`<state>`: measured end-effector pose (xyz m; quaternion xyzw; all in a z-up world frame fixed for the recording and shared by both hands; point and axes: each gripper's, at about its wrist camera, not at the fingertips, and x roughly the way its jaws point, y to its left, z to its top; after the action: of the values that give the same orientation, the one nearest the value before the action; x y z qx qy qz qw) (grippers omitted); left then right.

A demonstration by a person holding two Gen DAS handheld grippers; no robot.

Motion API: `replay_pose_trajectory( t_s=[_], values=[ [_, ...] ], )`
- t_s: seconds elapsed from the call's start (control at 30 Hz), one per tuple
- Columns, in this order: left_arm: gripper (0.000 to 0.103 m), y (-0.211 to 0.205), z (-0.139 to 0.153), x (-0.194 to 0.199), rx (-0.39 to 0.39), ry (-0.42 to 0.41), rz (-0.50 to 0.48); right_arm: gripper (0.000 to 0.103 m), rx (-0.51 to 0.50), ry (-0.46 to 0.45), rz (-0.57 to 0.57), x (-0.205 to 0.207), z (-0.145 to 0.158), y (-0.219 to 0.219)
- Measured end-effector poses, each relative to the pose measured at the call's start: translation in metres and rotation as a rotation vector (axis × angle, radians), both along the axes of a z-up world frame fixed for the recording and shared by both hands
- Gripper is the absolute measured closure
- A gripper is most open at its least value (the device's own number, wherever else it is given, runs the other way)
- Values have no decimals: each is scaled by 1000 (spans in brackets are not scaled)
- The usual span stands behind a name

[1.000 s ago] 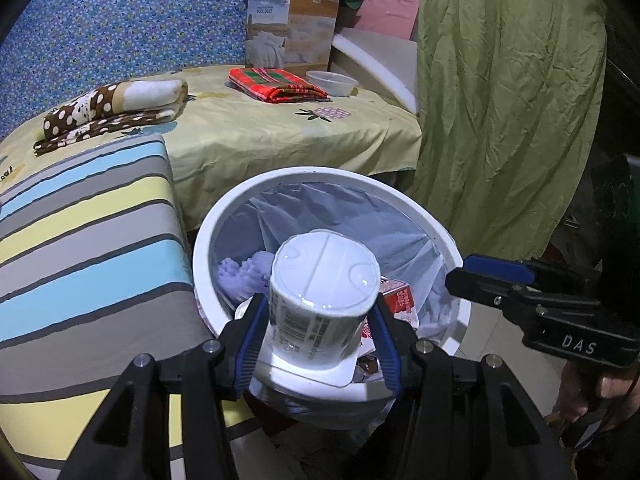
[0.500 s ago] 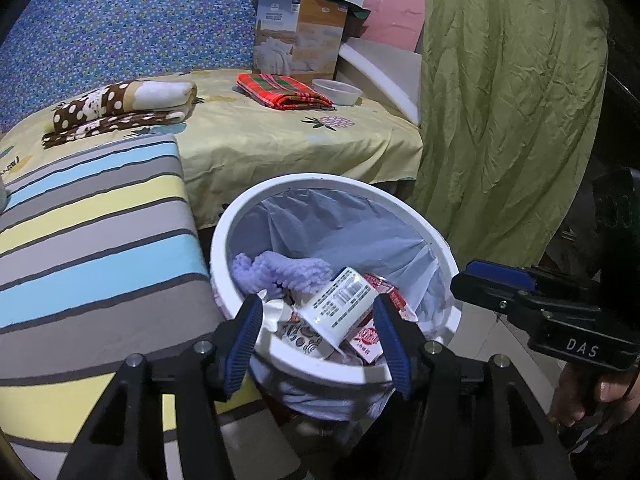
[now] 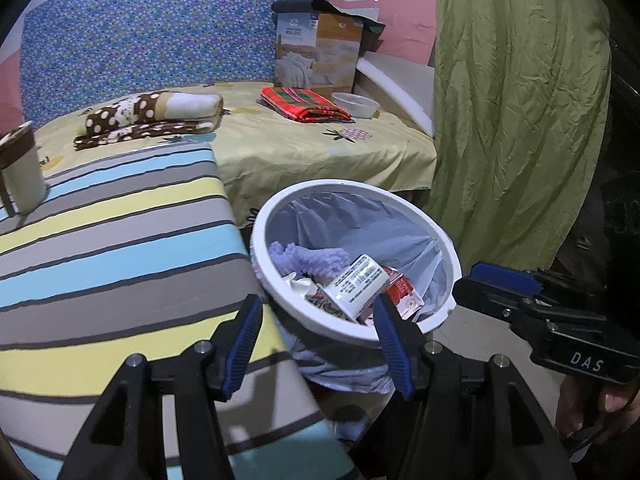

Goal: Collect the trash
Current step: 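Withdraw both open grippers back from the bin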

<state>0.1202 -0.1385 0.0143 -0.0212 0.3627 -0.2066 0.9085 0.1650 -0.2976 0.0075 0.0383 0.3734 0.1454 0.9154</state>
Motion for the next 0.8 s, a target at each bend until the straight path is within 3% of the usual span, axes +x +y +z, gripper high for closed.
replay_pose_trajectory(
  t_s=[0.17,0.8],
  values=[
    [44,10,4,-14,12,-17,35,53,-4,-29,8,-9,3,7],
    [44,31,11,-62,23,-71,108,51,-19,-92,44,-46,10,27]
  ],
)
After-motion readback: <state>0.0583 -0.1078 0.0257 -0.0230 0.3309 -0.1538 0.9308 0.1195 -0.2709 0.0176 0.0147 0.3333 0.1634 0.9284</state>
